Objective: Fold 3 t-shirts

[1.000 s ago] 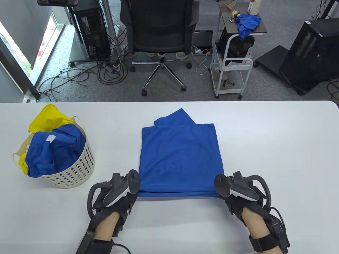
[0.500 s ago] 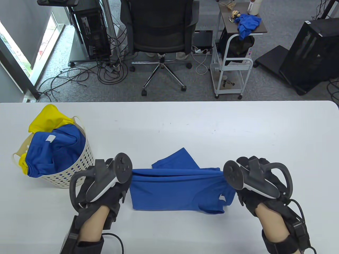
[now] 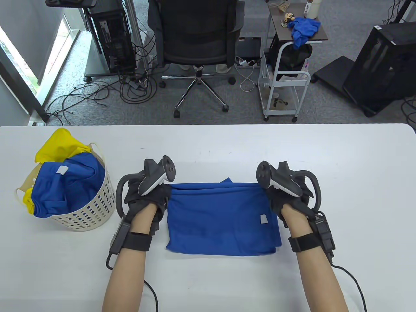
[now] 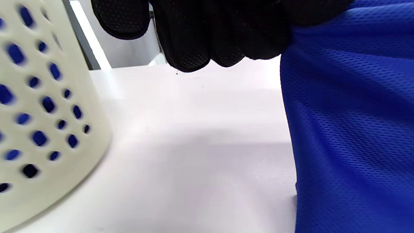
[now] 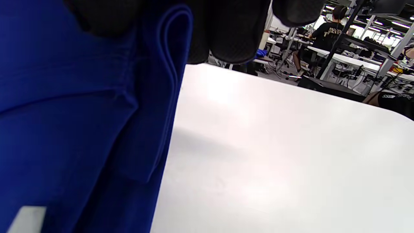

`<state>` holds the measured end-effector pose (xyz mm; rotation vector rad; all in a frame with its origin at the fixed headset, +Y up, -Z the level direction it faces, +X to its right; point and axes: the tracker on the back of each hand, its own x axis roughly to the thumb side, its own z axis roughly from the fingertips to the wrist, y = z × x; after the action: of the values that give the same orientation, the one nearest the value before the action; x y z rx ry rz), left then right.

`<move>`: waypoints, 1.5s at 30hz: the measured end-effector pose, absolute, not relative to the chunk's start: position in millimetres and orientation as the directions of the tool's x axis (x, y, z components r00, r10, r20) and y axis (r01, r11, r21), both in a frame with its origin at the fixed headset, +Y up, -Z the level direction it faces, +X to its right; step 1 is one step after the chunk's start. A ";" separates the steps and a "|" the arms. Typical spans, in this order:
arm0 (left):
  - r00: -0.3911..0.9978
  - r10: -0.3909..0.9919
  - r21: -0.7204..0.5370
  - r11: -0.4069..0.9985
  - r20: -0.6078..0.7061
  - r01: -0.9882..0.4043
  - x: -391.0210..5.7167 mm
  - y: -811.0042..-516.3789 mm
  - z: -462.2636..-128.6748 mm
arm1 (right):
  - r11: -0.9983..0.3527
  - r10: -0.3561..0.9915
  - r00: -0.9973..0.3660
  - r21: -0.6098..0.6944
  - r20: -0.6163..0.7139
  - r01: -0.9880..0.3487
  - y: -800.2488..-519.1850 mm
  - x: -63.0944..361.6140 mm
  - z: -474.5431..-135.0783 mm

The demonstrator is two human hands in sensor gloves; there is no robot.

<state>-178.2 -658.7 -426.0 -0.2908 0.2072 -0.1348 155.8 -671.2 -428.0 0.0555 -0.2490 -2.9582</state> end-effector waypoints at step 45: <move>0.971 -0.044 -0.190 0.978 0.236 0.090 -85.4 -717.4 -281.4 | -0.957 -0.187 -0.976 0.203 0.113 0.207 -758.8 113.2 -312.6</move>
<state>-85.4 -717.4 -281.4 -0.2013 -0.2331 -0.0680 113.2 -758.8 -312.6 -0.1367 -0.3171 -2.9215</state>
